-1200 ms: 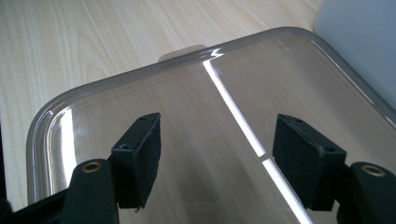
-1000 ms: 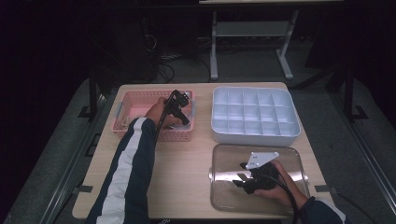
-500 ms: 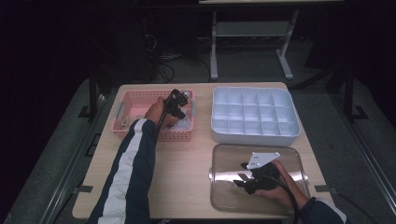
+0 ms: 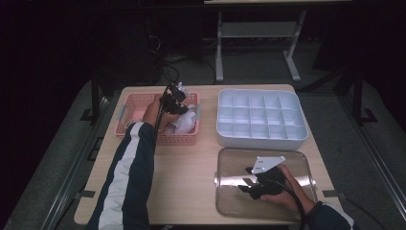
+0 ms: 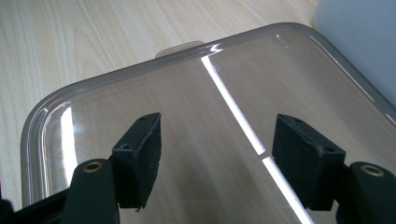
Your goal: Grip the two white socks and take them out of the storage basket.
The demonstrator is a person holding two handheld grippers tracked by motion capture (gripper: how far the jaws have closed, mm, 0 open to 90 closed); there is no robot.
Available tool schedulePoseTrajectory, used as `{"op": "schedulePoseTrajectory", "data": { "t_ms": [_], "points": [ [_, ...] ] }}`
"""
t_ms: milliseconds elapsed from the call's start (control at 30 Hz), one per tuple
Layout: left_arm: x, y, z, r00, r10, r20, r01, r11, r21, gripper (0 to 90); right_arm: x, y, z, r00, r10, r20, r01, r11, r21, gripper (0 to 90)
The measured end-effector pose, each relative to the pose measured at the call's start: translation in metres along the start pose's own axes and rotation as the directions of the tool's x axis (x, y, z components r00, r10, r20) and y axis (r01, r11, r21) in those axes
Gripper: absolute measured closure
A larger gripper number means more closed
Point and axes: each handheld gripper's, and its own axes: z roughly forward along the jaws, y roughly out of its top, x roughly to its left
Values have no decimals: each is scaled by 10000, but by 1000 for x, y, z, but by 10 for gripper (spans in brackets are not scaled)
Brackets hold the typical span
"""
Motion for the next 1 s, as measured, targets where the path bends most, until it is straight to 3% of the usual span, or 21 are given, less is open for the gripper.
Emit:
{"op": "schedulePoseTrajectory", "data": {
  "t_ms": [33, 67, 100, 133, 200, 267, 333, 367, 400, 533, 800, 833, 900, 967, 1000],
  "points": [
    [-1, -1, 2, 9999, 53, 115, -54, 9999, 132, 822, 0, 0, 0, 10000, 1, -13, -2, 10000, -4, 324],
    [-1, -2, 4, 9999, 58, 126, -61, 9997, 249, 743, 1, 0, 0, 10000, -63, -25, 63, 10000, 22, 324],
    [-1, -2, 6, 10000, -8, 97, 4, 9993, 367, 743, 1, 0, 0, 10000, -63, -25, 63, 10000, 22, 324],
    [0, -4, 9, 9994, -12, 344, -4, 9990, 451, 752, 2, 0, 0, 10000, -67, -67, 67, 10000, 28, 324],
    [-2, -4, 15, 9998, 84, 167, -95, 9978, 649, 733, 2, 0, 0, 9999, -99, -89, 99, 9999, 33, 324],
    [-1, -5, 20, 9993, -23, 362, 0, 9979, 641, 667, 3, 0, 1, 9999, -129, -96, 129, 9999, 48, 324],
    [-2, -4, 24, 9999, -47, 118, 38, 9975, 711, 566, 2, 0, 1, 9998, -147, -98, 147, 9999, 71, 322],
    [-1, -3, 24, 9996, -158, 238, 141, 9975, 689, 524, 2, 0, 0, 9999, -139, -103, 140, 9999, 71, 322],
    [0, -3, 24, 9985, -268, 470, 238, 9977, 629, 516, 2, -1, 0, 9999, -82, -125, 83, 9999, 76, 321],
    [-1, -1, 29, 9982, -217, 552, 163, 9952, 960, 418, 1, -1, 0, 9999, -49, -153, 51, 9999, 98, 319],
    [-8, 3, 52, 9984, 357, 441, -432, 9821, 1831, 428, 0, -3, 2, 9997, -57, -229, 62, 9997, 223, 315],
    [-8, 4, 54, 9976, 580, 378, -646, 9765, 2058, 428, 0, -3, 2, 9997, -57, -229, 62, 9997, 223, 315],
    [-10, 4, 61, 9973, 662, 325, -721, 9675, 2424, 435, -1, -3, 2, 9996, -70, -264, 77, 9996, 271, 315],
    [-12, 4, 67, 9968, 751, 274, -797, 9602, 2677, 444, -1, -4, 3, 9996, -7, -268, 14, 9996, 290, 316],
    [-12, 4, 67, 9972, 676, 304, -734, 9602, 2693, 467, -1, -4, 3, 9996, 13, -276, -5, 9995, 300, 315]
  ]
}}
